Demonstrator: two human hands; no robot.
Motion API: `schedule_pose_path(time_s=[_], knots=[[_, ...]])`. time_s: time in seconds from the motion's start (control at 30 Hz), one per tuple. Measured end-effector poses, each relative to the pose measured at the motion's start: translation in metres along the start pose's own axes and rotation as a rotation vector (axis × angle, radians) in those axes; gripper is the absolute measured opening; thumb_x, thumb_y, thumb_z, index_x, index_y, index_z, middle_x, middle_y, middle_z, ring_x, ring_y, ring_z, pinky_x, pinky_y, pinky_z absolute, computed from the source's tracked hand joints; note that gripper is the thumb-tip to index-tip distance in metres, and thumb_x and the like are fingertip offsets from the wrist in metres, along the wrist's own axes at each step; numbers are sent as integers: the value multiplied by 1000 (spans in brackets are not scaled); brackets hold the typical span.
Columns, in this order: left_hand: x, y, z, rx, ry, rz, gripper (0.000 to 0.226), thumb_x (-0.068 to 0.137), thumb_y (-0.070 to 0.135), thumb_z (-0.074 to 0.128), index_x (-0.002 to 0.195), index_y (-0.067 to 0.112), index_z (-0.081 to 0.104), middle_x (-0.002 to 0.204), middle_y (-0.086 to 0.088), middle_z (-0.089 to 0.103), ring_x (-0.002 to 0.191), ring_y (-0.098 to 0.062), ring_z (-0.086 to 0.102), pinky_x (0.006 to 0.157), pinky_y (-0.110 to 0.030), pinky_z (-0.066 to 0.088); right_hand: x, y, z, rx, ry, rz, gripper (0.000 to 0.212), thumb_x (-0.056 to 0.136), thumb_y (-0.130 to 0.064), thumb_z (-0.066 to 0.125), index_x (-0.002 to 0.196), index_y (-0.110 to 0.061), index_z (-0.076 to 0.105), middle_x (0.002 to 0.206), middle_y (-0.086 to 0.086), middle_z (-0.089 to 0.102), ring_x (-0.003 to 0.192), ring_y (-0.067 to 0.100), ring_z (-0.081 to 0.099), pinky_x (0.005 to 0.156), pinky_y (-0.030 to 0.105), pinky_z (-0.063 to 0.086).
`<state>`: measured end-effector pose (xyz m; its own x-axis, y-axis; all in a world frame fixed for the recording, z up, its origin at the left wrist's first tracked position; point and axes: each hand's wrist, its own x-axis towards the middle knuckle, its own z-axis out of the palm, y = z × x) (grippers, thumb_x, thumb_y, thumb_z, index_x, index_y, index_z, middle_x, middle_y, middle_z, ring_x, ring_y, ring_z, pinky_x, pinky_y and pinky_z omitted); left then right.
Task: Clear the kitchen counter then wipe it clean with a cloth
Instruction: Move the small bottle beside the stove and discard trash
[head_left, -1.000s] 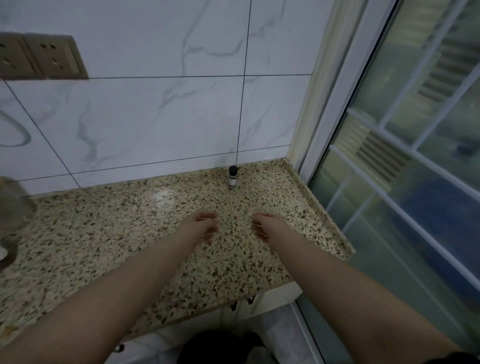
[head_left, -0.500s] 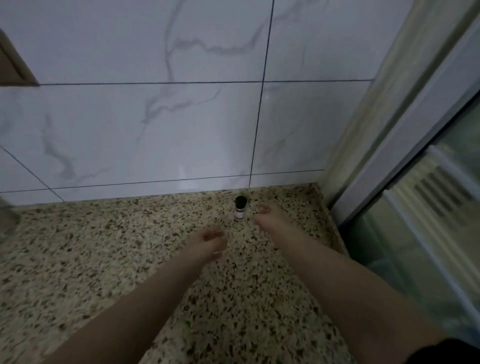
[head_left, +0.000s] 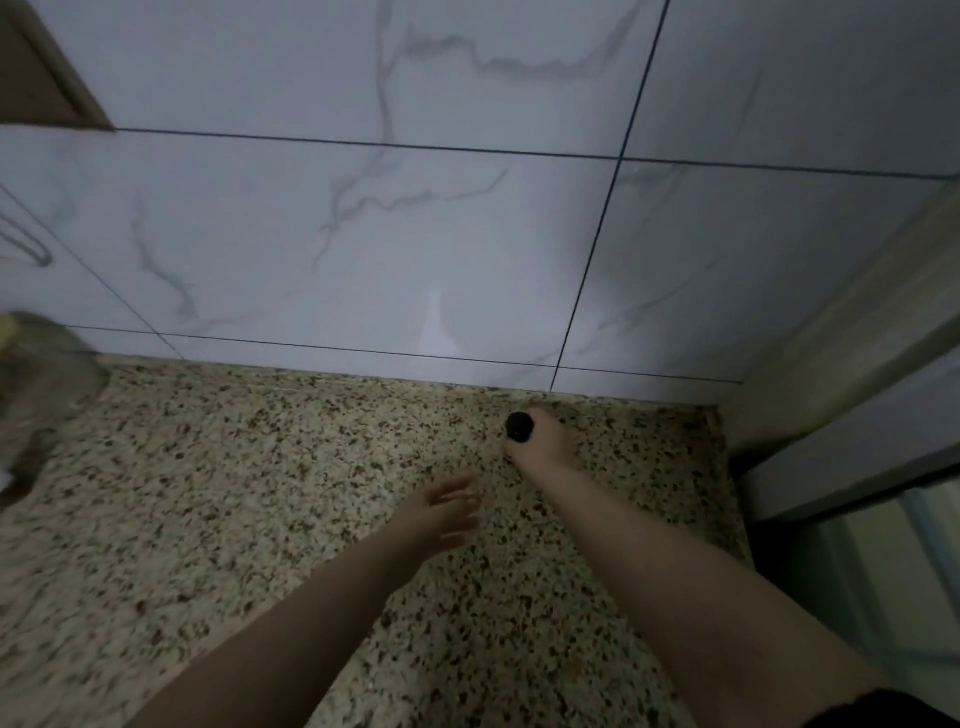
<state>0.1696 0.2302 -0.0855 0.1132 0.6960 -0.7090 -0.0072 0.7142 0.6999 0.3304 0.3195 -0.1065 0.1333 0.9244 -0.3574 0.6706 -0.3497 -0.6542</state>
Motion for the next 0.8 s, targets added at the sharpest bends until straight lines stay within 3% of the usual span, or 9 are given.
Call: schedule_pose_path(time_s=[0.13,0.23,0.37,0.47,0.6,0.8], knots=[[-13,-3,-15,-22,135,1,35,92,22,66,127,21,60,116,-2,68,102,-22,68,79,-31,55,-15,-23,5,23,-55,-103,40,87,-27,73,122,-13,61,116,8,64,106,26,62,86,32,51],[-36,-4,-34,-82,352,144,24,95,14,60,119,14,63,109,-7,70,92,-22,71,67,-26,56,-34,-55,17,47,-175,-233,38,89,-32,71,121,-15,59,117,8,63,102,28,62,89,42,53],[-86,-15,-74,-147,633,326,15,98,9,53,106,9,66,98,-8,71,76,-17,69,54,-17,52,-76,-107,50,55,-295,-404,45,91,-42,66,126,-16,56,120,2,61,105,25,61,86,34,49],[-125,-43,-113,-206,707,333,13,95,12,58,103,17,67,103,-8,69,86,-22,70,66,-26,54,-122,-142,81,52,-412,-480,51,91,-48,64,130,-17,54,118,-3,61,102,20,62,86,33,49],[-196,-104,-168,-294,761,300,26,91,15,63,117,19,61,112,-3,63,92,-23,68,73,-32,54,-201,-182,137,22,-621,-548,44,91,-48,63,124,-21,52,100,-3,67,73,16,70,68,31,55],[-325,-222,-228,-446,846,315,35,92,12,63,126,14,56,104,-7,64,76,-16,62,68,-29,50,-355,-214,230,20,-837,-601,37,93,-44,61,115,-15,59,93,8,70,61,19,66,56,31,52]])
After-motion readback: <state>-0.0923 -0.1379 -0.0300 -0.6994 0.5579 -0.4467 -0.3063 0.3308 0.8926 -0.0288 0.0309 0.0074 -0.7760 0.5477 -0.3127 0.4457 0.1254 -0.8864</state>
